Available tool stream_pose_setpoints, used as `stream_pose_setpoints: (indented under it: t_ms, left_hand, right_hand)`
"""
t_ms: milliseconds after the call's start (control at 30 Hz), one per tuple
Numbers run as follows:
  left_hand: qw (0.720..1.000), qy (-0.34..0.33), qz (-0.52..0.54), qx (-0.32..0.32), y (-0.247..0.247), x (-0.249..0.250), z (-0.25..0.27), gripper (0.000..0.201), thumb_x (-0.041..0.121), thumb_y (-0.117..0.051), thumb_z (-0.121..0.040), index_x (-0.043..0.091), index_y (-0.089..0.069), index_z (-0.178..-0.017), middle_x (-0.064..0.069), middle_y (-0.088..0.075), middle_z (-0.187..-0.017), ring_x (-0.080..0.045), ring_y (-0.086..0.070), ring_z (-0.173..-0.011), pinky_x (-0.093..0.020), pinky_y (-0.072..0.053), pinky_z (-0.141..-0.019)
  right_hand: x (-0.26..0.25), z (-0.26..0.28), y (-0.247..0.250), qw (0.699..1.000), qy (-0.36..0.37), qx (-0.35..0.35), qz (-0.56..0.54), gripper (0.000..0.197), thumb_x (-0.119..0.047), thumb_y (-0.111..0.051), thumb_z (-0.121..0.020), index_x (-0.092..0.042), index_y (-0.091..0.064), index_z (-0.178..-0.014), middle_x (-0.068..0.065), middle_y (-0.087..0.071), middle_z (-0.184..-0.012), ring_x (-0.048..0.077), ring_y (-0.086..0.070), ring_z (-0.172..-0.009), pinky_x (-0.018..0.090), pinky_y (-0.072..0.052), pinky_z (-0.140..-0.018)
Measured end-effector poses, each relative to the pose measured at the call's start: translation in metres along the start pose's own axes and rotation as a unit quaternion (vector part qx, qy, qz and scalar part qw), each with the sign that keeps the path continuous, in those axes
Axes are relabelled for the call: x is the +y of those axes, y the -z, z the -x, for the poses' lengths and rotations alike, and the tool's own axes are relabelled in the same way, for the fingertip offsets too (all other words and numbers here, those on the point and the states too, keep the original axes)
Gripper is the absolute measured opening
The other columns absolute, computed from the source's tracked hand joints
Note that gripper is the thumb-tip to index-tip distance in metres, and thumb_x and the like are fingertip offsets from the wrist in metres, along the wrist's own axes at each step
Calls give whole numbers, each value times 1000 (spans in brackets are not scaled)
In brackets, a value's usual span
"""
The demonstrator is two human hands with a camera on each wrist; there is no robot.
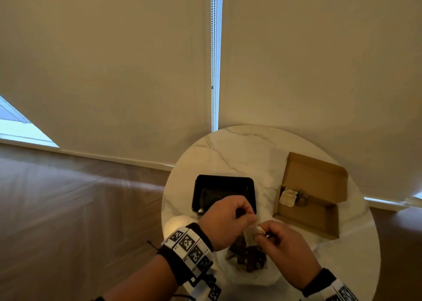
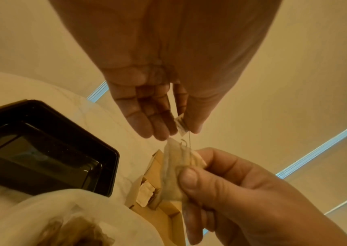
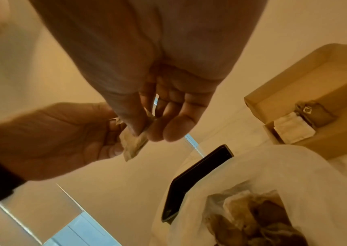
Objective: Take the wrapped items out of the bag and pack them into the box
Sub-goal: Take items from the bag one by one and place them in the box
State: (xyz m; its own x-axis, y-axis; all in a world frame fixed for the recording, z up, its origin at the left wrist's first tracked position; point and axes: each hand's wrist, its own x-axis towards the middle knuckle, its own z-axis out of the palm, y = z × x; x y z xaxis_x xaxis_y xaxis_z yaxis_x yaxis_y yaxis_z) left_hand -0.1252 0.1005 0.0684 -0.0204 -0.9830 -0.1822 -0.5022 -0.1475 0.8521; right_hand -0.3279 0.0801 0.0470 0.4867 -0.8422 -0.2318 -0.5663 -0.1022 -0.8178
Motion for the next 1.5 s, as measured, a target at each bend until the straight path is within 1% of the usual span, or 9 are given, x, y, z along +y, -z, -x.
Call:
stream_pose_setpoints:
  t_ms: [267, 400, 733, 933, 1133, 1267, 1333, 1433, 1500]
  left_hand:
    - [998, 25, 57, -10, 9, 2, -1, 11, 33, -70, -94, 26, -67, -103, 2, -73, -93, -16, -69, -79, -41, -61, -82]
    - [997, 32, 58, -26, 10, 7, 6, 15, 35, -67, -96, 26, -67, -108, 3, -73, -97, -15, -69, -89, -41, -60, -88]
    - [998, -18, 11, -65, 18, 28, 23, 24, 32, -69, -97, 19, -68, -117, -3, -69, -108, -14, -64, -96, -32, -54, -87]
    - [994, 31, -20, -103, 13, 14, 24, 22, 26, -64, -100, 15, -70, -118, -7, -67, -120, -16, -60, -95, -35, -52, -91]
    - [994, 42, -11, -101, 10, 5, 20, 28, 23, -64, -100, 10, -68, -124, -13, -68, -120, -27, -64, -106, -37, -51, -92]
    - [994, 37, 34, -98, 3, 8, 15, 28, 23, -72, -95, 15, -68, -121, -1, -66, -101, -15, -62, -94, -34, -55, -88]
    - [995, 40, 50, -81, -1, 7, 12, 28, 22, -74, -93, 15, -68, -119, 3, -65, -98, -13, -63, -90, -37, -57, -90]
    - [995, 48, 77, -51, -3, 5, 11, 22, 21, -74, -93, 9, -71, -111, 8, -65, -90, -7, -61, -80, -37, -58, -90]
    - [993, 48, 93, -45, -6, 4, 12, 21, 24, -73, -94, 10, -74, -110, 11, -65, -87, -2, -61, -80, -32, -57, -90]
  right_hand:
    - [-7, 8, 12, 984, -95, -10, -150, 16, -11, -75, -89, -26, -78, -85, 11, -75, -76, 21, -70, -69, 37, -57, -70]
    - [-13, 7, 15, 979, -133, 3, -157, 6, -9, -72, -91, -12, -77, -93, 13, -74, -72, 20, -69, -63, 34, -54, -68]
    - [-31, 2, 3, 981, -153, 30, -115, 8, -22, -74, -90, -13, -74, -89, 13, -73, -63, 33, -69, -65, 39, -54, -65]
    - [-27, -3, 16, 935, -207, 52, -283, 14, -3, -66, -91, 3, -67, -102, 24, -71, -66, 39, -63, -75, 39, -51, -72]
    - [-42, 7, 17, 955, -160, -45, -246, 32, -19, -74, -72, -4, -79, -99, 26, -72, -81, 38, -61, -72, 43, -49, -72]
    - [-43, 10, 18, 957, -164, -78, -228, 18, -14, -71, -85, -7, -80, -98, 17, -76, -79, 22, -69, -63, 32, -50, -62]
    - [-44, 11, 20, 952, -164, -75, -248, 39, -30, -83, -71, -5, -79, -100, 19, -75, -81, 29, -66, -66, 39, -49, -67]
    - [-47, 15, 20, 952, -158, -63, -255, 93, -71, -93, -25, -11, -77, -94, 20, -76, -85, 35, -67, -68, 43, -51, -69]
    - [-39, 16, 19, 962, -151, -30, -227, 101, -62, -97, -21, -7, -70, -100, 19, -76, -81, 34, -69, -67, 45, -53, -68]
